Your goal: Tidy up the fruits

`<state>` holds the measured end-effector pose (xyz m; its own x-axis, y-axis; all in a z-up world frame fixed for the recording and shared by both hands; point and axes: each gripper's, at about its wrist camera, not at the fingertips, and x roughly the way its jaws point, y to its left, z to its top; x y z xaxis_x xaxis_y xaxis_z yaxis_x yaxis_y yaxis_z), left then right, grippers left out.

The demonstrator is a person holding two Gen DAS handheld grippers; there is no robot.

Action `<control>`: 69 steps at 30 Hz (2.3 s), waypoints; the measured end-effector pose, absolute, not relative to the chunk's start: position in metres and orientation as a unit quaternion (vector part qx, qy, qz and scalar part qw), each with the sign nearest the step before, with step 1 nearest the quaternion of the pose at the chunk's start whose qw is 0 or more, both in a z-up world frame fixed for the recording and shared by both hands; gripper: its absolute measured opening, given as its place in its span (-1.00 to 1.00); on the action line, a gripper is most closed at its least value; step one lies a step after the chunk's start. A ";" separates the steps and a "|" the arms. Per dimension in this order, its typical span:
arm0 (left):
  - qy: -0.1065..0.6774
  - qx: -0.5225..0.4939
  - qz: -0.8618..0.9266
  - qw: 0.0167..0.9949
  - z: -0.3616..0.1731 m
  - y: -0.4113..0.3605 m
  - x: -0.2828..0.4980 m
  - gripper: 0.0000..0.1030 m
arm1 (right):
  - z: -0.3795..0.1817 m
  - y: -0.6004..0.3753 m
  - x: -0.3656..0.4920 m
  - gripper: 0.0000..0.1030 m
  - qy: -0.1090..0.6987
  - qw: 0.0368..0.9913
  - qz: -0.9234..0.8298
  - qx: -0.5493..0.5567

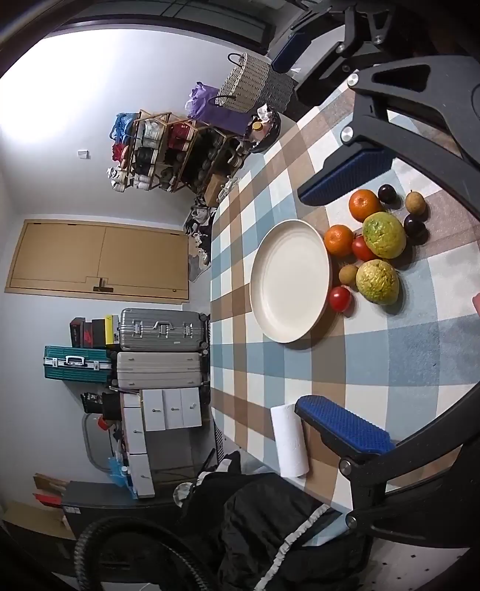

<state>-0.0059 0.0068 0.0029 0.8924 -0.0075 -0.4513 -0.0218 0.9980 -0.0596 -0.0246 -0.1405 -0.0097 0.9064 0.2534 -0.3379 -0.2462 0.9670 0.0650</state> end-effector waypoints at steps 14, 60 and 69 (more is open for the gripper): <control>0.218 -0.037 0.005 0.975 0.010 0.014 -0.012 0.99 | -0.010 -0.136 -0.026 1.00 0.168 0.978 0.127 0.007; 0.242 -0.047 -0.007 0.969 -0.012 0.009 -0.016 0.99 | -0.013 -0.138 -0.026 1.00 0.173 0.976 0.131 0.008; 0.279 -0.058 -0.034 0.958 -0.024 0.013 0.008 0.99 | -0.016 -0.140 -0.021 1.00 0.184 0.974 0.136 0.002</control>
